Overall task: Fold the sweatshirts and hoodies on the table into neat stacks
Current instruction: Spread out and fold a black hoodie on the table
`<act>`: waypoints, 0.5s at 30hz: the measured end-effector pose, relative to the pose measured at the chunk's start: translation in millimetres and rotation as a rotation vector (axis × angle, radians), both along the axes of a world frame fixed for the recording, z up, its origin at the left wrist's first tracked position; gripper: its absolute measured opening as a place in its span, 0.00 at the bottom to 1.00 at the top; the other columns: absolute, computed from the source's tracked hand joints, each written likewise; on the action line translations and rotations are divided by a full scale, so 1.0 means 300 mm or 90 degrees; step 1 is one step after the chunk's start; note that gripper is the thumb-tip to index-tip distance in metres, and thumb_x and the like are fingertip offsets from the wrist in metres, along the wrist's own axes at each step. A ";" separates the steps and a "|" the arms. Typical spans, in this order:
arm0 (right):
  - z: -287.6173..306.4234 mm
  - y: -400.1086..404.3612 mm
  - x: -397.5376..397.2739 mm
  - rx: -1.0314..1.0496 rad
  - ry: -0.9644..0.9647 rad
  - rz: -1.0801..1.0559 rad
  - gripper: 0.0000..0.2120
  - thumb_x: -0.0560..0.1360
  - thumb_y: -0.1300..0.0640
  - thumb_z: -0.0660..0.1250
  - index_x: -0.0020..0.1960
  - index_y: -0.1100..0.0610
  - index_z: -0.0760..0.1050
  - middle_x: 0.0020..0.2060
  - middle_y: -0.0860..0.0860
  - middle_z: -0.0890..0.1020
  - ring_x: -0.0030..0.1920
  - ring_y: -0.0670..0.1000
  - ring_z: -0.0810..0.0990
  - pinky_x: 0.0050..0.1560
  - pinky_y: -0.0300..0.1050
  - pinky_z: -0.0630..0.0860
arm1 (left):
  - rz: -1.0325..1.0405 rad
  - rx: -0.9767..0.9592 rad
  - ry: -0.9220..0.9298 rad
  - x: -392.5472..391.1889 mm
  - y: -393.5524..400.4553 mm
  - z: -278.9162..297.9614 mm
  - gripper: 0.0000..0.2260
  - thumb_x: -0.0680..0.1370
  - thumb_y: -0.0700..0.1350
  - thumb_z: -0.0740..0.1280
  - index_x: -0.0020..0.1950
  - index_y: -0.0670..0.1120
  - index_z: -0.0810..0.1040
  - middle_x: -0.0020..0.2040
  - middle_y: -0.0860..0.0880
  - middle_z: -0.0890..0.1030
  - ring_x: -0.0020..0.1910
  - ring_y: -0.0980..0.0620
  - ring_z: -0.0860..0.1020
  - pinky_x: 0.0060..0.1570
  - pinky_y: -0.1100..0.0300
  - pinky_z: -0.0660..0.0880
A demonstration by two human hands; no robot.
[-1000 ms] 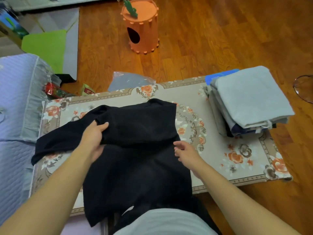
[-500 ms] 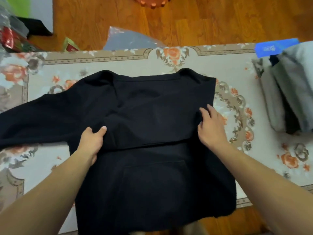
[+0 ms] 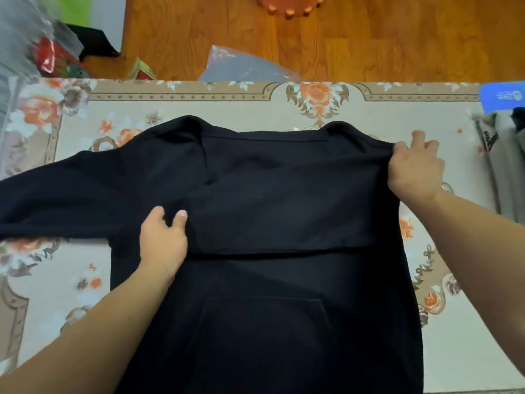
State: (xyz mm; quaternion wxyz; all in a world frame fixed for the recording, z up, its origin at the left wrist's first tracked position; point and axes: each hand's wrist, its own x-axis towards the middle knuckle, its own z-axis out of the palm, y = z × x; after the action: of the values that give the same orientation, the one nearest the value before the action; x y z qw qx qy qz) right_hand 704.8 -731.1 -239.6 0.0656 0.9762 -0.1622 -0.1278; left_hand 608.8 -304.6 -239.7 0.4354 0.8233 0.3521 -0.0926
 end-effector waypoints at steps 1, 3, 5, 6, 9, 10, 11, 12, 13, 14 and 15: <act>0.005 -0.002 -0.009 -0.005 -0.023 -0.005 0.19 0.71 0.69 0.65 0.62 0.64 0.69 0.70 0.65 0.62 0.60 0.68 0.68 0.52 0.64 0.76 | -0.022 0.055 0.006 0.008 -0.014 0.005 0.11 0.82 0.48 0.67 0.56 0.41 0.73 0.56 0.39 0.78 0.56 0.37 0.77 0.56 0.46 0.72; -0.002 0.022 -0.040 0.055 -0.082 -0.007 0.27 0.71 0.69 0.63 0.70 0.62 0.64 0.76 0.66 0.56 0.67 0.71 0.64 0.65 0.66 0.69 | -0.068 0.220 -0.014 0.022 -0.048 0.022 0.17 0.80 0.44 0.69 0.67 0.42 0.71 0.66 0.39 0.73 0.64 0.36 0.72 0.62 0.45 0.70; -0.014 0.103 -0.116 0.142 -0.165 0.072 0.30 0.75 0.66 0.61 0.76 0.61 0.60 0.78 0.67 0.54 0.74 0.71 0.58 0.75 0.66 0.58 | -0.237 0.369 -0.136 0.019 -0.106 0.038 0.23 0.78 0.43 0.69 0.73 0.43 0.71 0.71 0.38 0.70 0.68 0.35 0.69 0.66 0.40 0.67; -0.024 0.155 -0.169 0.165 -0.195 0.140 0.28 0.78 0.63 0.61 0.77 0.61 0.60 0.79 0.66 0.54 0.76 0.71 0.56 0.76 0.66 0.55 | -0.374 0.410 -0.204 0.015 -0.144 0.031 0.24 0.78 0.44 0.68 0.74 0.44 0.72 0.72 0.38 0.70 0.70 0.35 0.68 0.68 0.39 0.66; -0.093 0.236 -0.302 0.190 -0.099 0.240 0.28 0.83 0.46 0.54 0.81 0.56 0.57 0.81 0.60 0.53 0.80 0.65 0.50 0.78 0.65 0.51 | -0.716 0.487 -0.172 -0.012 -0.250 -0.059 0.26 0.83 0.56 0.56 0.81 0.51 0.63 0.81 0.40 0.61 0.80 0.36 0.58 0.77 0.38 0.57; -0.128 0.219 -0.328 0.181 -0.059 0.221 0.30 0.84 0.42 0.50 0.82 0.54 0.54 0.81 0.58 0.52 0.81 0.63 0.48 0.79 0.64 0.50 | -0.747 0.494 -0.123 -0.010 -0.267 -0.094 0.28 0.84 0.59 0.51 0.83 0.54 0.57 0.83 0.42 0.56 0.82 0.37 0.52 0.78 0.38 0.53; -0.154 0.183 -0.338 0.163 -0.032 0.195 0.31 0.83 0.39 0.46 0.82 0.53 0.52 0.82 0.57 0.51 0.81 0.61 0.47 0.79 0.64 0.51 | -0.744 0.491 -0.090 -0.004 -0.274 -0.127 0.29 0.83 0.62 0.47 0.84 0.56 0.52 0.84 0.43 0.51 0.83 0.38 0.48 0.79 0.37 0.49; -0.179 0.143 -0.344 0.142 -0.025 0.169 0.33 0.83 0.37 0.43 0.82 0.53 0.51 0.82 0.55 0.51 0.81 0.59 0.46 0.79 0.63 0.50 | -0.729 0.489 -0.065 0.000 -0.269 -0.161 0.29 0.83 0.64 0.44 0.84 0.57 0.48 0.84 0.44 0.47 0.83 0.40 0.44 0.79 0.37 0.47; -0.195 0.113 -0.347 0.129 -0.016 0.150 0.33 0.83 0.36 0.42 0.83 0.52 0.50 0.82 0.54 0.50 0.82 0.58 0.45 0.80 0.61 0.49 | -0.715 0.493 -0.057 0.004 -0.258 -0.188 0.30 0.83 0.64 0.43 0.84 0.58 0.45 0.84 0.44 0.44 0.83 0.40 0.42 0.79 0.37 0.45; -0.207 0.097 -0.343 0.120 -0.014 0.145 0.33 0.83 0.36 0.42 0.83 0.51 0.48 0.82 0.54 0.50 0.82 0.57 0.44 0.80 0.60 0.46 | -0.712 0.495 -0.053 0.012 -0.249 -0.209 0.30 0.83 0.65 0.42 0.83 0.58 0.43 0.84 0.44 0.43 0.82 0.41 0.40 0.79 0.37 0.43; -0.211 0.090 -0.341 0.117 -0.008 0.153 0.32 0.83 0.36 0.43 0.83 0.50 0.48 0.82 0.53 0.49 0.82 0.56 0.43 0.80 0.58 0.44 | -0.717 0.494 -0.038 0.014 -0.247 -0.222 0.30 0.82 0.65 0.41 0.83 0.58 0.41 0.84 0.44 0.42 0.82 0.41 0.39 0.79 0.37 0.41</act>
State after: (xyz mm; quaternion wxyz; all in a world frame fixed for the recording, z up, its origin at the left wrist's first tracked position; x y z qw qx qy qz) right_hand 602.6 -704.0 -302.7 -0.0103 0.9913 -0.0319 -0.1274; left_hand 613.0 -378.8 -306.2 0.0043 0.9797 -0.1342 -0.1491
